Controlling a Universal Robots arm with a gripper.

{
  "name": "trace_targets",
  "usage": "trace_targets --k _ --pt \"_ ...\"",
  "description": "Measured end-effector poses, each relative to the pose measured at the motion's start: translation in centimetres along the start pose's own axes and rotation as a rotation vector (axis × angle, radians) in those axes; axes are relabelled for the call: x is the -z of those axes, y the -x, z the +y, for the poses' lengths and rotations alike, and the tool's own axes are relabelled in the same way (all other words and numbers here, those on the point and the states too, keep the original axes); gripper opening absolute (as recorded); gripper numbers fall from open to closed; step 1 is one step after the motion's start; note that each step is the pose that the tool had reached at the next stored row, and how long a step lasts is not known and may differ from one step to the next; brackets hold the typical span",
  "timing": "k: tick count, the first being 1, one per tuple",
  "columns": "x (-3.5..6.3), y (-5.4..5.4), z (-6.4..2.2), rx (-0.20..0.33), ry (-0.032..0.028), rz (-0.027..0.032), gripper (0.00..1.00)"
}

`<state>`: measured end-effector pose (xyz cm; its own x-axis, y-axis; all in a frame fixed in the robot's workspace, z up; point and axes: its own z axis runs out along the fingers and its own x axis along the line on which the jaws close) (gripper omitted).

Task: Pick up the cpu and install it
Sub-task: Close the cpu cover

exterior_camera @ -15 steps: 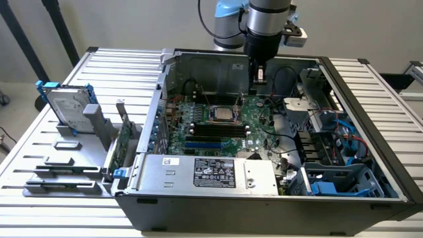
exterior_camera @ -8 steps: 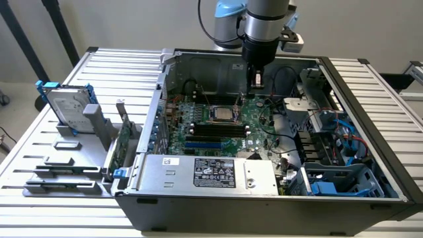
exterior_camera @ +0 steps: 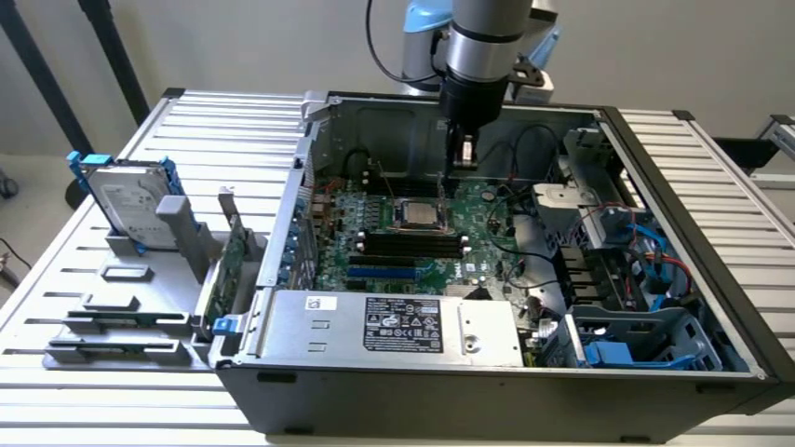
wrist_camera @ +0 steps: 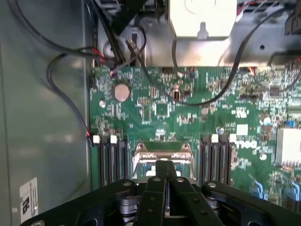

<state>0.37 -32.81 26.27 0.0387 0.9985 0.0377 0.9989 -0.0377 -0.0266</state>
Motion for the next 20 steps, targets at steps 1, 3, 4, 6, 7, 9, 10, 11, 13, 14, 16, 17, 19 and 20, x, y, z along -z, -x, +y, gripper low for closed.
trace_targets --k 1,3,4,6,7,9,10,11,13,14,16,17,19,20 --pt "0.00 0.0 -0.07 -0.001 -0.0178 -0.0006 0.11" --pt "0.00 0.0 -0.24 -0.002 -0.0538 -0.0021 0.11" --pt "-0.01 0.0 -0.33 -0.003 -0.0703 -0.0027 0.11" --pt "-0.04 0.0 -0.60 -0.004 -0.0949 -0.0037 0.11" --pt "-0.08 0.0 -0.77 -0.004 -0.1024 -0.0040 0.11" --pt "-0.20 0.1 -1.14 -0.005 -0.1145 -0.0043 0.11" --pt "-0.28 0.1 -1.35 -0.005 -0.1191 -0.0045 0.11" --pt "-0.37 0.1 -1.55 -0.005 -0.1228 -0.0047 0.11" --pt "-0.60 0.1 -1.95 -0.005 -0.1278 -0.0049 0.11" --pt "-0.74 0.1 -2.11 -0.005 -0.1296 -0.0049 0.11" --pt "-1.06 0.2 -2.44 -0.005 -0.1316 -0.0051 0.11" --pt "-1.25 0.2 -2.59 -0.005 -0.1320 -0.0050 0.11" --pt "-1.63 0.3 -2.98 -0.005 -0.1327 -0.0051 0.11" --pt "-1.81 0.3 -3.21 -0.005 -0.1330 -0.0052 0.11"
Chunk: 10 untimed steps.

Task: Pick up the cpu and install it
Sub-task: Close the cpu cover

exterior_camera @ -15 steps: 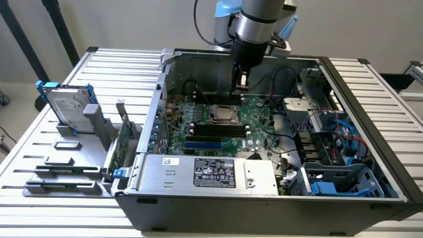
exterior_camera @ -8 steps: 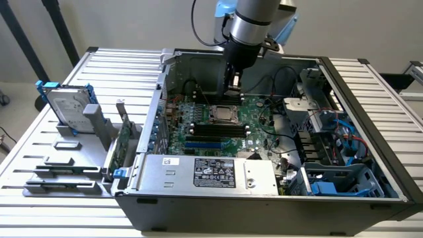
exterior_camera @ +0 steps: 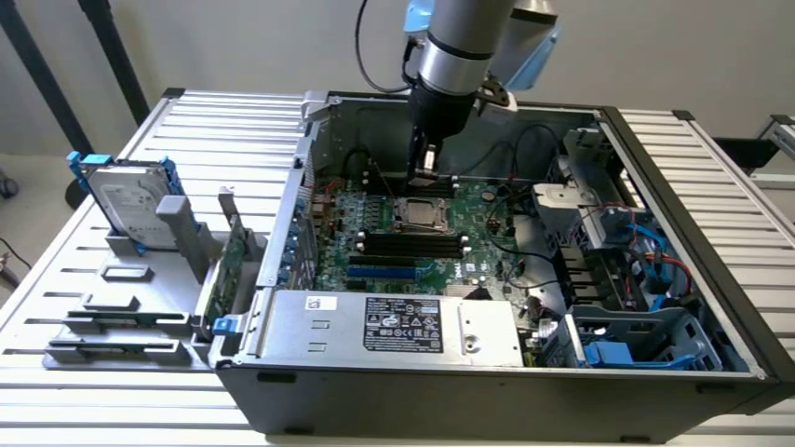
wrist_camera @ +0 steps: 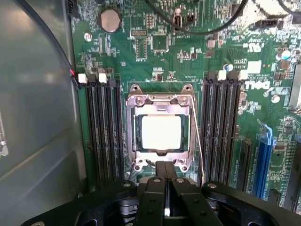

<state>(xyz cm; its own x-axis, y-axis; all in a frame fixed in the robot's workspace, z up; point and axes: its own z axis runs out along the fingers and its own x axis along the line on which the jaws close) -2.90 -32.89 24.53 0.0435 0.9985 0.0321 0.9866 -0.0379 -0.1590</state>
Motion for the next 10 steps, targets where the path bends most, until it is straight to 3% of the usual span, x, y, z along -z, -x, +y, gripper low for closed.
trace_targets --k 5,10 --pt "-1.07 0.1 -0.95 0.000 0.0000 0.0002 0.11" --pt "-2.06 0.1 -1.37 -0.001 0.0001 0.0003 0.11"
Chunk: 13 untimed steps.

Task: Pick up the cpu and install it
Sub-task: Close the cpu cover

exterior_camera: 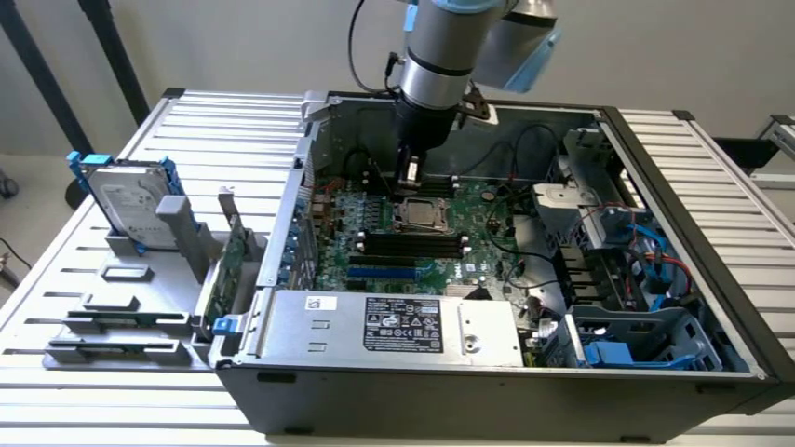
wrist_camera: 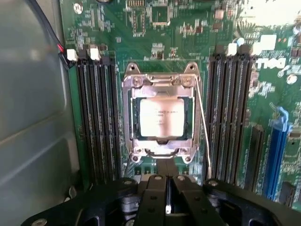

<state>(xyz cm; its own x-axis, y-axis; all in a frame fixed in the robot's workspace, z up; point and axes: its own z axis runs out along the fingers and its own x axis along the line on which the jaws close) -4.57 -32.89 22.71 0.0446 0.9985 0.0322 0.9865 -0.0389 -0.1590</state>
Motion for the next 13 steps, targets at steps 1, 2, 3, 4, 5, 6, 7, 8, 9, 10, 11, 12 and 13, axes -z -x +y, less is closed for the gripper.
trace_targets --k 1,2,3,4,5,6,7,8,9,10,11,12,13 --pt "-0.18 0.0 0.03 0.000 0.0000 0.0007 0.11" --pt "-0.36 0.0 0.06 0.000 0.0000 0.0019 0.11" --pt "-0.53 0.0 0.08 0.000 -0.0001 0.0034 0.11" --pt "-0.71 0.0 0.11 0.000 -0.0002 0.0050 0.11" --pt "-0.89 0.0 0.14 0.000 -0.0003 0.0060 0.11" --pt "-1.07 0.0 0.17 0.000 -0.0003 0.0072 0.11" --pt "-1.24 0.0 0.20 0.000 -0.0004 0.0085 0.11" --pt "-1.41 0.0 0.23 0.000 -0.0003 0.0100 0.11" --pt "-1.58 0.1 0.25 0.000 -0.0004 0.0115 0.11" --pt "-1.74 0.1 0.28 0.001 -0.0006 0.0129 0.11" --pt "-1.88 0.1 0.30 0.001 -0.0006 0.0145 0.11" --pt "-1.96 0.1 0.31 0.001 -0.0006 0.0162 0.11" --pt "-2.00 0.1 0.32 0.001 -0.0008 0.0174 0.11"
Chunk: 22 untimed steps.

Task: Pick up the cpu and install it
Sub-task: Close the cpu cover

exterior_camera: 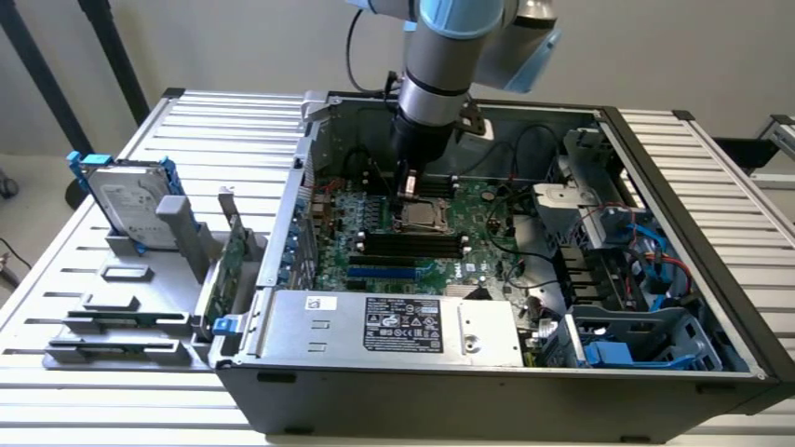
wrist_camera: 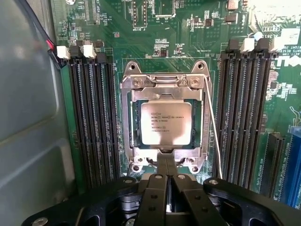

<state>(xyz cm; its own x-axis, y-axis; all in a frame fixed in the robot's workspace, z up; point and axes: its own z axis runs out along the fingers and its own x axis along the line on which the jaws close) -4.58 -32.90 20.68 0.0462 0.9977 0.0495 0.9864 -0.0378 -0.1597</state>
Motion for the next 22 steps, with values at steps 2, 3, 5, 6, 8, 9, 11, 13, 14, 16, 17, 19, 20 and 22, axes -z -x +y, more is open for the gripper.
trace_targets --k 2,3,5,6,8,9,11,13,14,16,17,19,20,22 --pt "-0.15 0.0 0.03 0.000 0.0001 0.0023 0.11" --pt "-0.24 0.0 0.04 0.000 0.0000 0.0031 0.11" --pt "-0.42 0.0 0.07 0.001 -0.0002 0.0043 0.11" --pt "-0.44 0.0 0.07 0.001 -0.0003 0.0048 0.11" --pt "-0.35 0.0 0.07 0.001 -0.0019 0.0082 0.11" --pt "-0.16 0.0 0.04 0.000 -0.0040 0.0097 0.11" --pt "0.32 0.1 -0.04 -0.002 -0.0069 0.0111 0.11" --pt "0.86 0.2 -0.16 -0.003 -0.0081 0.0128 0.11" --pt "1.11 0.3 -0.25 -0.003 -0.0084 0.0140 0.11" --pt "1.65 0.6 -0.48 -0.004 -0.0087 0.0163 0.11" --pt "1.93 0.7 -0.61 -0.004 -0.0086 0.0175 0.11" --pt "2.48 1.0 -0.92 -0.004 -0.0088 0.0190 0.11" --pt "2.71 1.1 -1.10 -0.004 -0.0088 0.0200 0.11" --pt "2.99 1.2 -1.44 -0.005 -0.0088 0.0219 0.11"
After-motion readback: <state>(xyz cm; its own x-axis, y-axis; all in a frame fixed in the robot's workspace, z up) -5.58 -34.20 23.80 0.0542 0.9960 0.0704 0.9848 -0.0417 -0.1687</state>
